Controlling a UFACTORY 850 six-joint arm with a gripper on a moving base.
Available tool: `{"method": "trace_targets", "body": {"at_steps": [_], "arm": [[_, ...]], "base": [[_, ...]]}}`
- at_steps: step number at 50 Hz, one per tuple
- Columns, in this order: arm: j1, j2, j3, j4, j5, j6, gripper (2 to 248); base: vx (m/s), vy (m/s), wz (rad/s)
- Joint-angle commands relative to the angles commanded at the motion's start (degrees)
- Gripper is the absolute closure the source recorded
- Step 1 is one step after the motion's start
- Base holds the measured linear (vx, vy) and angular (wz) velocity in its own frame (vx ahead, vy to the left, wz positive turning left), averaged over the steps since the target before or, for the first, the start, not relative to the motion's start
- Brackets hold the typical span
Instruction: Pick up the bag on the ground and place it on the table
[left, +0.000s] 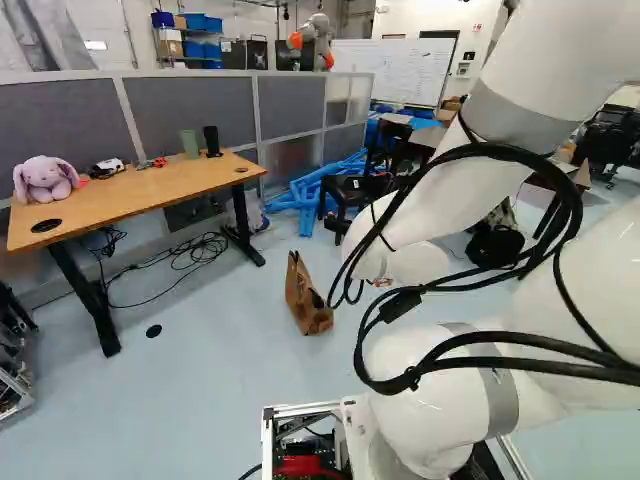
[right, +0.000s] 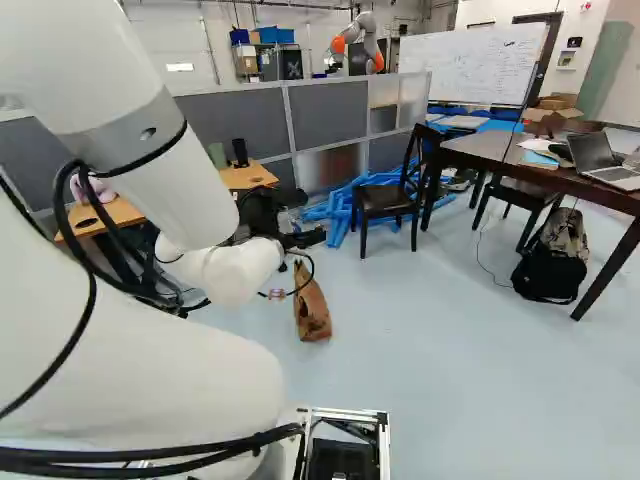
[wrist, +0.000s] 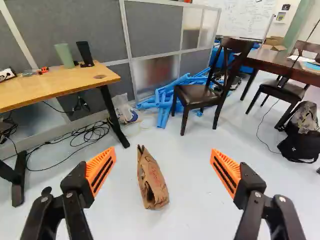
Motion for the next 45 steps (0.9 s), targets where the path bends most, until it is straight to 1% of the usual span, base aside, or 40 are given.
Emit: {"method": "trace_targets", "body": {"at_steps": [11,31,36,45], "arm": [[0.0,0.0,0.0,0.0,0.0,0.0,3],[0.08,-0.3,-0.25,0.0,0.0,0.0,3],[0.35,-1.13,-0.96,-0.04,0.0,0.0,3],[1.16,-4.0,-3.45,-0.28,0.0,0.0,3]], "base": [[0.185,0.004,-0.018],[0.005,0.0,0.0],[0.0,0.0,0.0],[0.0,0.0,0.0]]}}
